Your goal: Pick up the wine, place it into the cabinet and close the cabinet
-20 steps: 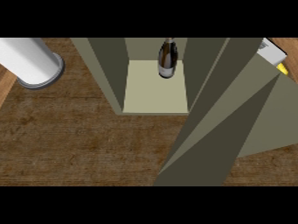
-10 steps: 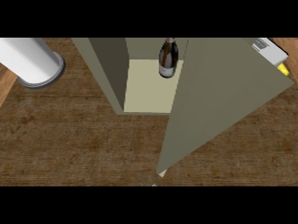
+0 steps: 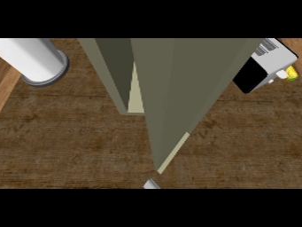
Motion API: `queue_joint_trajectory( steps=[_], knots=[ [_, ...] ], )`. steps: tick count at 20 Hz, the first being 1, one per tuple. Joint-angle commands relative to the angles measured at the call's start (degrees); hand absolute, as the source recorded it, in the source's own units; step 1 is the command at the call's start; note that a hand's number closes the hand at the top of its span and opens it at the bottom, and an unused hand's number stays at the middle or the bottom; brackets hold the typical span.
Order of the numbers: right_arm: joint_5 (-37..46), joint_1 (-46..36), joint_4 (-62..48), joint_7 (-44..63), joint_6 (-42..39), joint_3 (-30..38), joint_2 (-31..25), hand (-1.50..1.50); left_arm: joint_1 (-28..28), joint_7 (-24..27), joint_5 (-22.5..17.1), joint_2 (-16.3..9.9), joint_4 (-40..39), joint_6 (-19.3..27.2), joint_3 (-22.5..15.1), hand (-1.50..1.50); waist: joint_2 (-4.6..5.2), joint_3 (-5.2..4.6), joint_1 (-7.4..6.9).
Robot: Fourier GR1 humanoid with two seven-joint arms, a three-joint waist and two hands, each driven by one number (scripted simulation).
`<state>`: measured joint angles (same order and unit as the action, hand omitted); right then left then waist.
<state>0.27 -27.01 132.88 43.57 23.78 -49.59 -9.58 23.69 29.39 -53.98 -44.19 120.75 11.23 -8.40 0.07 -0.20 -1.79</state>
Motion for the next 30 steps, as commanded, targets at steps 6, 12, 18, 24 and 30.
queue_joint_trajectory(
  steps=[6, 12, 18, 24, 30],
  knots=[
    [-10.05, -25.02, -22.3, -3.83, 7.01, 8.12, 9.36, 1.5, -3.0, -2.06, 2.6, 2.92, 0.84, 3.34, -1.89, -1.5, 0.1, 0.1, -0.38],
    [-13.66, -37.69, -39.08, -9.96, 5.86, 16.39, 9.53, 1.5, -2.02, -0.92, 3.36, 4.51, -1.71, 0.64, -0.73, -1.5, 0.18, 0.07, -0.77],
    [-10.55, -43.01, -51.72, -14.05, -2.68, 23.35, 9.44, 1.5, -3.93, -2.56, 4.1, 6.38, -3.01, 1.14, -0.73, -1.5, 0.16, 0.15, 0.72],
    [-12.58, -44.94, -61.78, -18.88, -5.96, 27.62, 9.57, 1.5, -3.93, -4.73, 6.13, 7.14, -2.3, 1.24, 0.48, -1.5, 0.03, 0.17, 0.68],
    [-12.88, -44.39, -71.29, -27.12, -11.37, 31.5, 9.03, 1.5, -7.88, -6.96, 4.96, 7.38, -5.72, -0.23, 2.75, -1.5, 0.31, 0.15, 1.02]
  ],
)
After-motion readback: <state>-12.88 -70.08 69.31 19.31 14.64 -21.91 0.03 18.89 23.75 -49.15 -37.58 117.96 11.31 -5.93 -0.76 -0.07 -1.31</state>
